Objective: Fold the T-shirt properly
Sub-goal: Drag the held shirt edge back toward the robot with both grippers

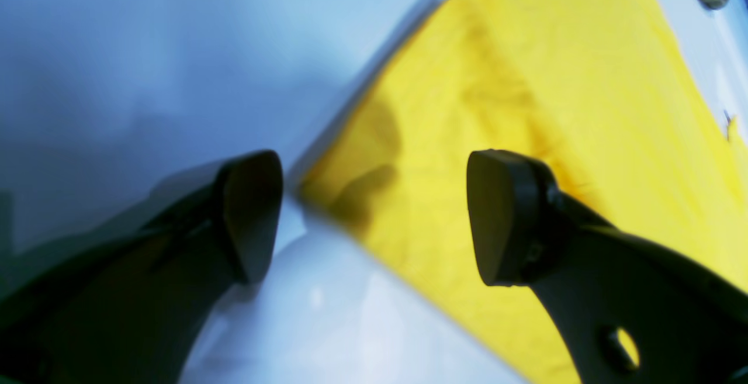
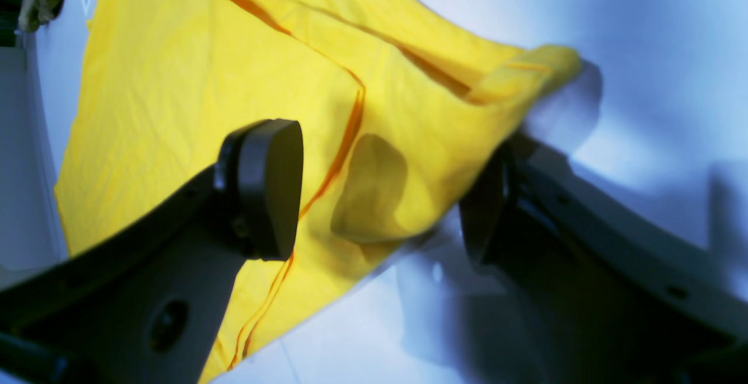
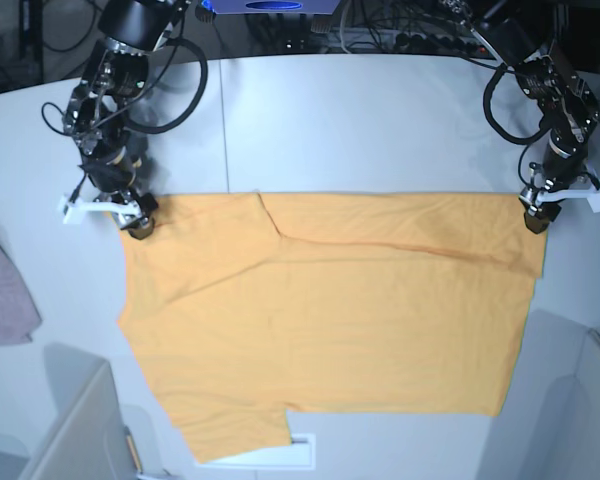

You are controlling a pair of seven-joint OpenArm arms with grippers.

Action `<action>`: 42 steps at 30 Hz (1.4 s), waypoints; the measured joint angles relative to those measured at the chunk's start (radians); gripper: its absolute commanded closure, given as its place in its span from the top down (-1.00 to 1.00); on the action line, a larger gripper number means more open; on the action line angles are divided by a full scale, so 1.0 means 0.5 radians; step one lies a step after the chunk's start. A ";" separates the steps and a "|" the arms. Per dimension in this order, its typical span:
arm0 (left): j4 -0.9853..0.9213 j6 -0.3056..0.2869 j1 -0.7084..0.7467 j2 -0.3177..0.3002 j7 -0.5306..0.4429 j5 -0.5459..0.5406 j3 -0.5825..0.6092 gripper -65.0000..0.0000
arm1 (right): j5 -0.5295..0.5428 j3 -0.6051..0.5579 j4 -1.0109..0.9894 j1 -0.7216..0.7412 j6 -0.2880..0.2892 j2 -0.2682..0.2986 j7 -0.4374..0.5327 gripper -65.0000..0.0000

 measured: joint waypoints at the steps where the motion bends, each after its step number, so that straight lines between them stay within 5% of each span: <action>1: -0.014 -0.003 -0.003 -0.005 0.000 -0.003 0.000 0.45 | 0.000 -0.001 0.000 -0.001 0.001 0.000 0.002 0.18; 6: -0.065 -0.005 0.002 -0.021 -0.032 -0.007 -0.002 0.33 | 0.000 -0.004 -0.005 -0.001 0.005 0.001 0.007 0.15; 16: -0.228 -0.012 -0.069 -0.025 -0.043 -0.014 0.001 -0.98 | 0.021 -0.008 -0.136 0.050 0.007 0.057 0.009 -0.68; 18: -0.237 -0.013 -0.069 -0.027 -0.037 -0.018 0.001 -1.00 | 0.012 -0.008 -0.143 0.048 0.006 0.060 0.006 -1.00; 29: -0.066 -0.011 0.053 -0.117 0.024 -0.010 0.014 -1.00 | 0.005 -0.003 -0.037 -0.017 0.000 0.048 -0.079 -1.00; 42: 0.462 -0.016 0.597 -0.092 0.039 -0.027 0.014 -1.00 | -0.014 0.198 0.448 -0.307 -0.031 0.022 -0.642 -1.00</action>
